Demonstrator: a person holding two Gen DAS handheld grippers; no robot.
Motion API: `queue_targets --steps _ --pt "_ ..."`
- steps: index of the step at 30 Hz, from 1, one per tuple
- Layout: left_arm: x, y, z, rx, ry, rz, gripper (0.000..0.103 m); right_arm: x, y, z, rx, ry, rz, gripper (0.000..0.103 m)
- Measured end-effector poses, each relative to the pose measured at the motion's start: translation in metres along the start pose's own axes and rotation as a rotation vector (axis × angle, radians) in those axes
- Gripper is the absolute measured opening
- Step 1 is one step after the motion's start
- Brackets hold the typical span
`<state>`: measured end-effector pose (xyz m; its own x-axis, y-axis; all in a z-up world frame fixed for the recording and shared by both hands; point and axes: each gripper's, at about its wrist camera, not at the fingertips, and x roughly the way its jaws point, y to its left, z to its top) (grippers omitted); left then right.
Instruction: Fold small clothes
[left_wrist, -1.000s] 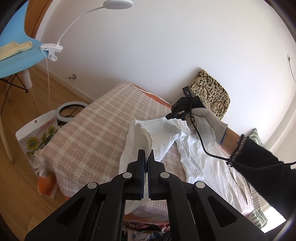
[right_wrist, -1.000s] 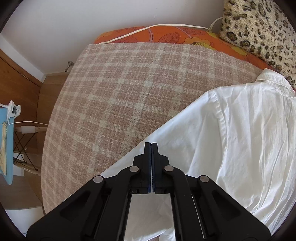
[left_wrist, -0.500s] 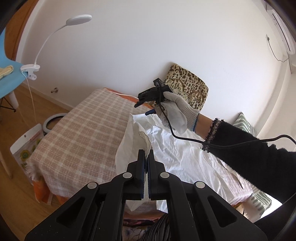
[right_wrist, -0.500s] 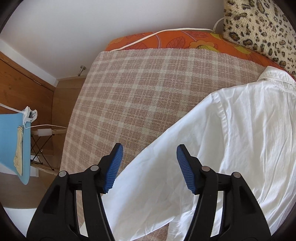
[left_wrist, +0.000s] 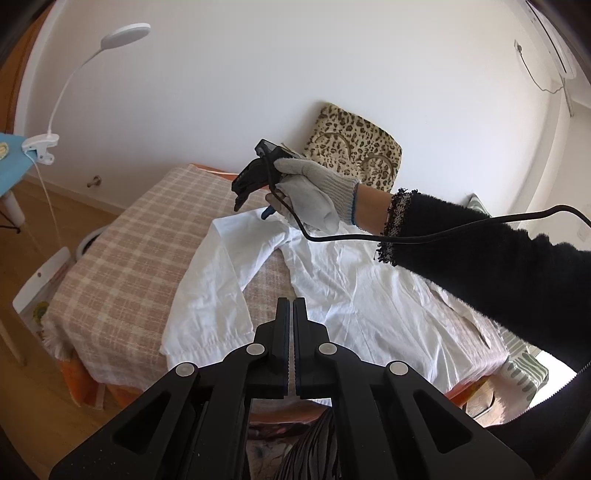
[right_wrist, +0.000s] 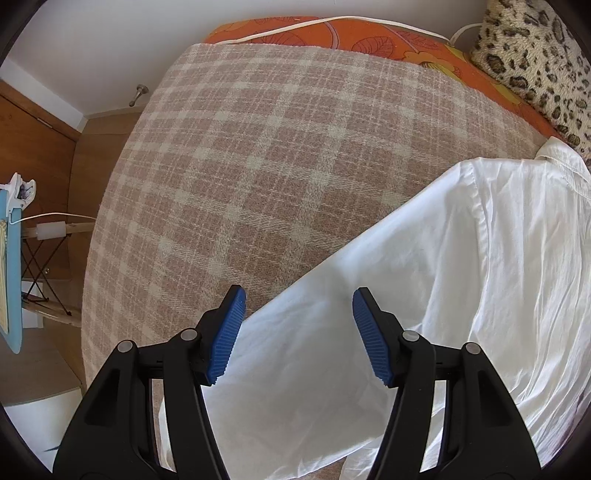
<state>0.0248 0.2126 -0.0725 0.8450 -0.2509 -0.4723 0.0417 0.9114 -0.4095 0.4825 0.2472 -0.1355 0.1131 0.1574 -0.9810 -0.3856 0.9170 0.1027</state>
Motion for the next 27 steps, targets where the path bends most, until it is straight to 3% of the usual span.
queue_targets --steps 4,6,9,12,13,14,15,20,23,25,26,27 --pt "0.012 0.033 -0.008 -0.076 0.055 0.048 0.001 0.010 0.015 -0.008 -0.067 -0.001 -0.062 0.064" --pt "0.018 0.040 -0.014 -0.064 0.077 0.067 0.010 0.011 0.020 -0.012 -0.096 -0.012 -0.087 0.064" --pt "0.030 0.029 -0.027 0.039 0.123 0.080 0.025 0.010 0.018 -0.013 -0.095 -0.010 -0.079 0.065" --pt "0.049 0.009 -0.040 0.161 0.184 0.071 0.030 0.008 0.011 -0.010 -0.073 -0.001 -0.047 0.064" --pt "0.054 0.001 -0.044 0.216 0.201 0.078 0.037 0.008 0.009 -0.010 -0.070 0.000 -0.039 0.064" --pt "0.059 -0.006 -0.049 0.271 0.211 0.087 0.050 0.007 0.006 -0.009 -0.070 0.002 -0.030 0.064" --pt "0.064 -0.013 -0.054 0.328 0.218 0.092 0.055 0.007 0.005 -0.008 -0.068 0.004 -0.022 0.064" --pt "0.092 -0.022 -0.068 0.499 0.283 0.161 0.055 0.003 -0.011 -0.003 -0.042 0.013 0.033 0.064" --pt "0.103 -0.024 -0.072 0.592 0.282 0.217 0.055 0.004 -0.023 0.001 -0.038 0.017 0.055 0.064" --pt "0.103 -0.023 -0.072 0.629 0.260 0.208 0.055 0.005 -0.028 0.002 -0.038 0.018 0.063 0.064" --pt "0.105 -0.024 -0.071 0.634 0.261 0.203 0.052 0.005 -0.030 0.003 -0.041 0.018 0.064 0.064" --pt "0.105 -0.022 -0.070 0.626 0.258 0.188 0.033 0.005 -0.032 0.003 -0.042 0.019 0.065 0.064"
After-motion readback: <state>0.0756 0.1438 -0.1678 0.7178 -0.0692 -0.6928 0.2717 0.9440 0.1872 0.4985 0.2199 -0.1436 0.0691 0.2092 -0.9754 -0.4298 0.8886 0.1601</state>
